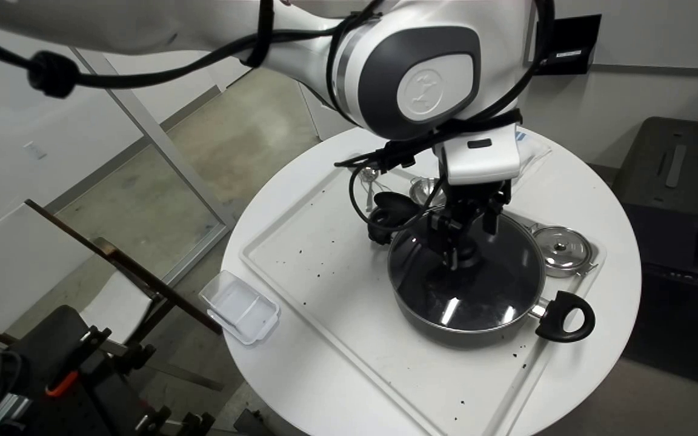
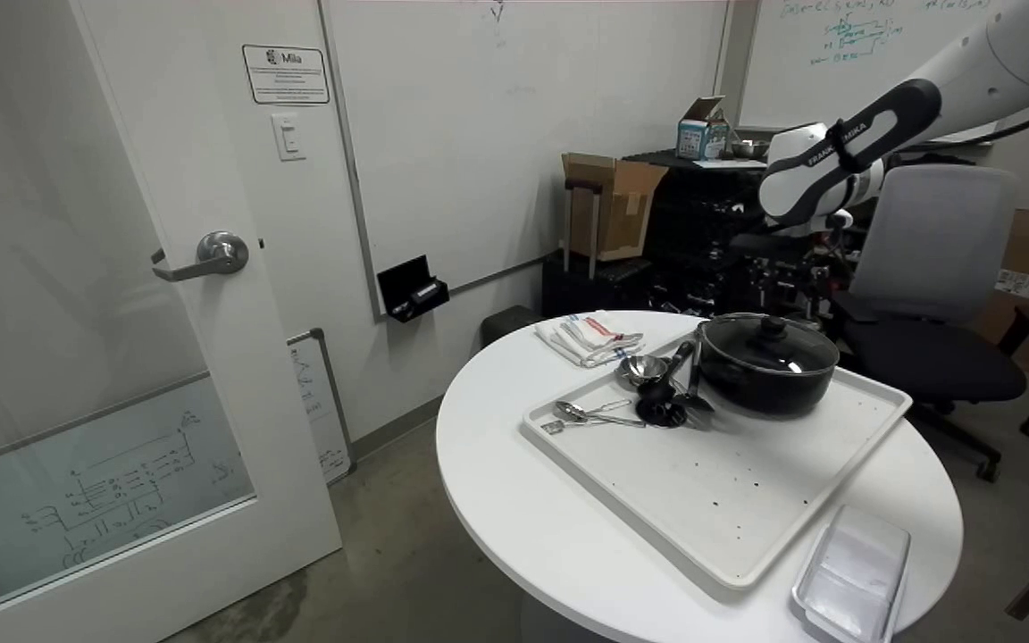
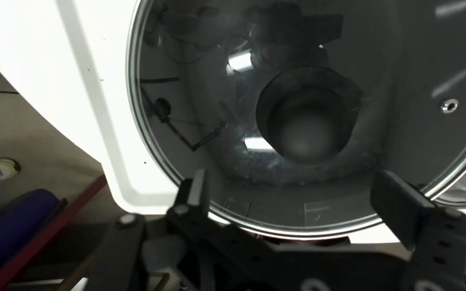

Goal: Remove the glass lid from the black pot.

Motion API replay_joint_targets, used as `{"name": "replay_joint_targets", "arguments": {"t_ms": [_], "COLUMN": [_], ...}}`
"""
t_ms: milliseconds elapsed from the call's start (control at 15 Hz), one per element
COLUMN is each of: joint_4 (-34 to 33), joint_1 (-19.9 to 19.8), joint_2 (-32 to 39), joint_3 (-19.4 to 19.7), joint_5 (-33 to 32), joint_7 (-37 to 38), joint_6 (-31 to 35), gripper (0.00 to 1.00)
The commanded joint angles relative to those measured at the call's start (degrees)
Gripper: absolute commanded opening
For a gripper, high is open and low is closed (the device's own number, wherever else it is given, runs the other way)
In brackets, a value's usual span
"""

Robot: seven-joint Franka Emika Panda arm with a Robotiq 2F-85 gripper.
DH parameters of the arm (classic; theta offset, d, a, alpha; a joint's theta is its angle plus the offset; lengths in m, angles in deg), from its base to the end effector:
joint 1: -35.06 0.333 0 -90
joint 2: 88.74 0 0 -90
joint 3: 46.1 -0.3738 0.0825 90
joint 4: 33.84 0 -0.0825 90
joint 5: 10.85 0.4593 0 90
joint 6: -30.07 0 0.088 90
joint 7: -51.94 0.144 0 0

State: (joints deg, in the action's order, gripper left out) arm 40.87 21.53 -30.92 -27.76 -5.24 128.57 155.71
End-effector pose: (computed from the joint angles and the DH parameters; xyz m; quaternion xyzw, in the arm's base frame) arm 0.7374 -0.3883 0.0864 0.6096 -0.7857 0.0039 0.1054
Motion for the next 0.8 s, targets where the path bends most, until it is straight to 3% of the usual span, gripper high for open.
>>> {"name": "replay_joint_targets", "arguments": {"t_ms": [0, 733], "joint_4": [-4.1, -3.7], "joint_1": [1.3, 0.7], "joint_2": [2.5, 2.3], "joint_3": [1.6, 0.6], "joint_5": [-2.7, -3.4], "joint_7": [3.2, 3.0], "joint_6": [-2.1, -1.9], "gripper": [1.0, 1.0]}}
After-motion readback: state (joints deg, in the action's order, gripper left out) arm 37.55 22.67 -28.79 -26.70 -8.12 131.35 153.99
